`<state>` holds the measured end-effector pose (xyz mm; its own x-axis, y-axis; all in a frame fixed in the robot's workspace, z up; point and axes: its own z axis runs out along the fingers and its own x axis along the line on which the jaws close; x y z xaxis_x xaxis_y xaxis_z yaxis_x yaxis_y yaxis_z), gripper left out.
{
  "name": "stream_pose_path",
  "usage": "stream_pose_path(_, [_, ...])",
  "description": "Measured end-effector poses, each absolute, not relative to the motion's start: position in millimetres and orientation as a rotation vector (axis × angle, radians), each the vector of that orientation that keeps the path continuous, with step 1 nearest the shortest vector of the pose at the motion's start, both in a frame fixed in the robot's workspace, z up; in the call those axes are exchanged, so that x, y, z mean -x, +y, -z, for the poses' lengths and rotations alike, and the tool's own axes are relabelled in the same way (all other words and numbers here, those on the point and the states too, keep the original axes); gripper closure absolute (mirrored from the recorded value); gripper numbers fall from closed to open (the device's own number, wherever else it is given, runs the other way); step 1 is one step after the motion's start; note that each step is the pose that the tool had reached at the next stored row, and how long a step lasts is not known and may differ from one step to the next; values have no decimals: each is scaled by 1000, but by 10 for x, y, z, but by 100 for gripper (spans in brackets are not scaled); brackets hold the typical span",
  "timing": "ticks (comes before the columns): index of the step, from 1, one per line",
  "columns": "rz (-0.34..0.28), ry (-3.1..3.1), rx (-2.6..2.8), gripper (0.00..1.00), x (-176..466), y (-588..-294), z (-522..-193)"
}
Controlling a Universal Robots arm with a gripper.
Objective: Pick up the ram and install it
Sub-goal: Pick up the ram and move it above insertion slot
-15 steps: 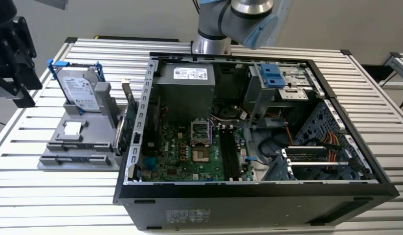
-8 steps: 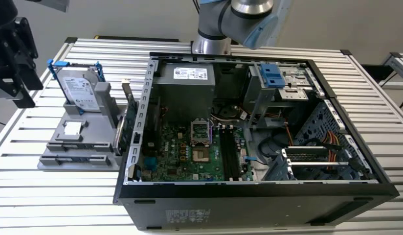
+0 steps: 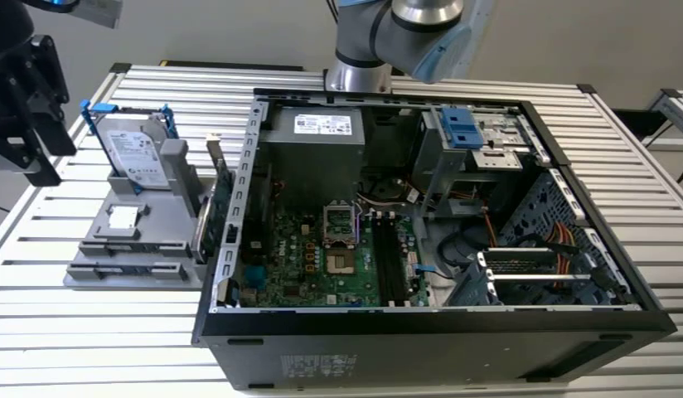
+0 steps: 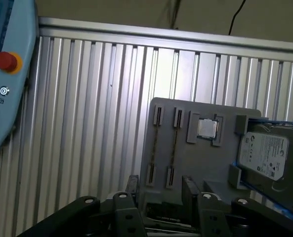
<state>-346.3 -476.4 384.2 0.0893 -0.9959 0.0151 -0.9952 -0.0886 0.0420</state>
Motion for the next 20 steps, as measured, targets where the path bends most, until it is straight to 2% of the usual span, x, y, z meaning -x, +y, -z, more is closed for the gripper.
stream_pose_path(20, [30,-2133,-2256,0,3463,-4763,-3743])
